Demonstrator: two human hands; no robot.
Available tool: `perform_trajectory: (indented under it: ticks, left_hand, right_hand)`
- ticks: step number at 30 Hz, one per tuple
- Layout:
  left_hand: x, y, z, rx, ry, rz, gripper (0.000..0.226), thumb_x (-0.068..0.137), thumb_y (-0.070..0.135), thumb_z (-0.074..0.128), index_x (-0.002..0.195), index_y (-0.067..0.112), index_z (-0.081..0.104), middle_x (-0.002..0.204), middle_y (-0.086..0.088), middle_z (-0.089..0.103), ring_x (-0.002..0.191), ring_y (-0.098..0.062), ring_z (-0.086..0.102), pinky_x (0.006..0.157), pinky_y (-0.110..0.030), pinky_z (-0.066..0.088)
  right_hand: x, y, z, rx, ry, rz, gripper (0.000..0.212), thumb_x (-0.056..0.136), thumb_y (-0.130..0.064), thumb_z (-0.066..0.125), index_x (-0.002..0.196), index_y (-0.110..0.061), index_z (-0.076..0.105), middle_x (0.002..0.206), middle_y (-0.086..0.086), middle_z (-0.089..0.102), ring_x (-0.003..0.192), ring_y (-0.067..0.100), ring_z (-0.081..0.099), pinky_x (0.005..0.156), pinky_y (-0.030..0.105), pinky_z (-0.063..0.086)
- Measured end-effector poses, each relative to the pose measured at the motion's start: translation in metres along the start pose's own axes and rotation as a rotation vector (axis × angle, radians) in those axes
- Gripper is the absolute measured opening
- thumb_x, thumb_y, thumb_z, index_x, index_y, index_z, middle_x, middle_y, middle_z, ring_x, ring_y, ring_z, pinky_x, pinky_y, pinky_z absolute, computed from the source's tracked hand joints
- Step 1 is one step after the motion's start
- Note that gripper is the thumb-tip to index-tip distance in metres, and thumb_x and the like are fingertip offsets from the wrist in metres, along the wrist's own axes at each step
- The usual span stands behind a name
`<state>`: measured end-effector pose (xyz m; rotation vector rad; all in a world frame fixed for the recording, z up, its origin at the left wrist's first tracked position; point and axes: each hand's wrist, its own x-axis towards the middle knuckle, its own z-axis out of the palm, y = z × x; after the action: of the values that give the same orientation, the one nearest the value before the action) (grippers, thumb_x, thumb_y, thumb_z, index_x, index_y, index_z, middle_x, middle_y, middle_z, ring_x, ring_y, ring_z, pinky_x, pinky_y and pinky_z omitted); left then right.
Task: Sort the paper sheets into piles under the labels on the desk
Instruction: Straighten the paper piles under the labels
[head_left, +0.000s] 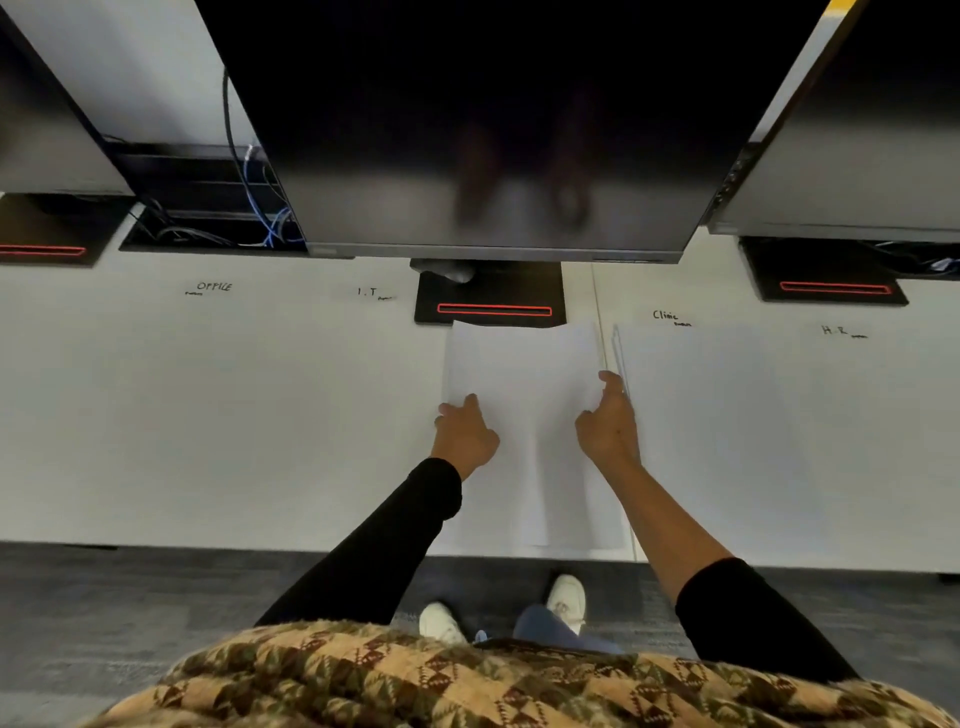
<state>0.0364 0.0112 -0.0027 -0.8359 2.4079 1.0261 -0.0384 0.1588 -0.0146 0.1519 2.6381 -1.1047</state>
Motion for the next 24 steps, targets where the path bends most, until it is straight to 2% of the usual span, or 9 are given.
perform_trajectory:
  ticks: [4, 6, 10, 13, 14, 15, 18, 21, 24]
  left_hand:
    - [0.000, 0.003, 0.000, -0.016, 0.015, 0.012, 0.059, 0.092, 0.010, 0.042, 0.146, 0.010, 0.018, 0.139, -0.021, 0.029, 0.129, -0.036, 0.033, 0.099, -0.034, 0.039]
    - [0.004, 0.002, -0.001, -0.050, 0.029, -0.003, 0.062, 0.091, 0.011, 0.044, 0.147, 0.011, 0.016, 0.136, -0.020, 0.035, 0.127, -0.036, 0.037, 0.101, -0.035, 0.039]
    - [0.012, -0.001, -0.010, -0.179, 0.052, -0.080, 0.078, 0.089, 0.017, 0.054, 0.149, 0.012, 0.005, 0.139, -0.020, 0.039, 0.127, -0.037, 0.041, 0.106, -0.041, 0.039]
    - [0.018, -0.003, -0.032, -0.378, 0.172, -0.103, 0.094, 0.084, 0.028, 0.067, 0.150, 0.011, 0.002, 0.153, -0.014, 0.020, 0.141, -0.033, 0.022, 0.114, -0.042, 0.025]
    - [0.020, -0.004, -0.043, -0.470, 0.233, -0.078, 0.098, 0.080, 0.030, 0.071, 0.150, 0.012, 0.004, 0.154, -0.011, 0.020, 0.142, -0.030, 0.021, 0.116, -0.043, 0.024]
    - [0.020, -0.003, -0.054, -0.556, 0.286, -0.030, 0.099, 0.078, 0.031, 0.073, 0.150, 0.013, 0.007, 0.152, -0.007, 0.025, 0.141, -0.026, 0.026, 0.116, -0.043, 0.026]
    - [0.012, 0.007, -0.083, -0.807, 0.375, 0.141, 0.085, 0.081, 0.023, 0.071, 0.147, 0.015, 0.020, 0.138, 0.004, 0.045, 0.125, -0.014, 0.047, 0.108, -0.035, 0.039]
    - [-0.008, 0.032, -0.103, -0.916, 0.570, 0.309, 0.056, 0.088, 0.016, 0.063, 0.136, 0.013, 0.036, 0.129, 0.001, 0.053, 0.115, -0.014, 0.054, 0.099, -0.029, 0.045]
    - [-0.019, 0.043, -0.108, -0.946, 0.719, 0.437, 0.035, 0.092, 0.011, 0.056, 0.124, 0.010, 0.044, 0.117, 0.000, 0.056, 0.107, -0.014, 0.056, 0.093, -0.024, 0.048]
  right_hand:
    - [0.001, -0.009, -0.007, 0.207, 0.018, 0.037, 0.058, 0.091, 0.004, 0.050, 0.143, -0.009, 0.028, 0.140, 0.016, 0.044, 0.126, 0.029, 0.046, 0.104, 0.034, 0.040]
    - [0.003, -0.013, -0.008, 0.256, -0.014, 0.053, 0.049, 0.094, 0.000, 0.048, 0.140, -0.004, 0.034, 0.140, 0.017, 0.045, 0.127, 0.029, 0.046, 0.103, 0.031, 0.039]
    - [0.005, -0.019, -0.007, 0.201, -0.017, -0.023, 0.029, 0.096, -0.005, 0.045, 0.124, 0.003, 0.051, 0.121, 0.017, 0.059, 0.111, 0.029, 0.056, 0.092, 0.028, 0.042]
    - [0.001, -0.032, -0.015, 0.379, -0.014, -0.145, 0.010, 0.094, -0.004, 0.046, 0.096, -0.007, 0.055, 0.086, 0.000, 0.058, 0.081, 0.014, 0.052, 0.082, 0.025, 0.040]
    - [0.001, -0.040, -0.019, 0.441, -0.004, -0.194, 0.010, 0.094, -0.003, 0.047, 0.088, -0.008, 0.054, 0.080, -0.004, 0.054, 0.077, 0.010, 0.050, 0.082, 0.026, 0.040]
    - [0.000, -0.047, -0.023, 0.495, 0.009, -0.245, 0.011, 0.093, -0.003, 0.048, 0.090, -0.007, 0.057, 0.083, -0.001, 0.056, 0.080, 0.011, 0.053, 0.083, 0.027, 0.042]
    - [-0.002, -0.077, -0.034, 0.627, 0.050, -0.384, 0.020, 0.093, -0.001, 0.048, 0.111, 0.002, 0.056, 0.098, 0.006, 0.059, 0.090, 0.010, 0.058, 0.080, 0.019, 0.049]
    - [-0.005, -0.108, -0.050, 0.743, 0.104, -0.546, 0.018, 0.093, 0.000, 0.047, 0.103, -0.013, 0.054, 0.091, -0.007, 0.058, 0.082, -0.010, 0.057, 0.075, 0.010, 0.048]
    - [-0.006, -0.119, -0.056, 0.801, 0.175, -0.638, 0.018, 0.093, -0.004, 0.047, 0.100, -0.020, 0.050, 0.092, -0.012, 0.056, 0.083, -0.014, 0.056, 0.077, 0.009, 0.048]
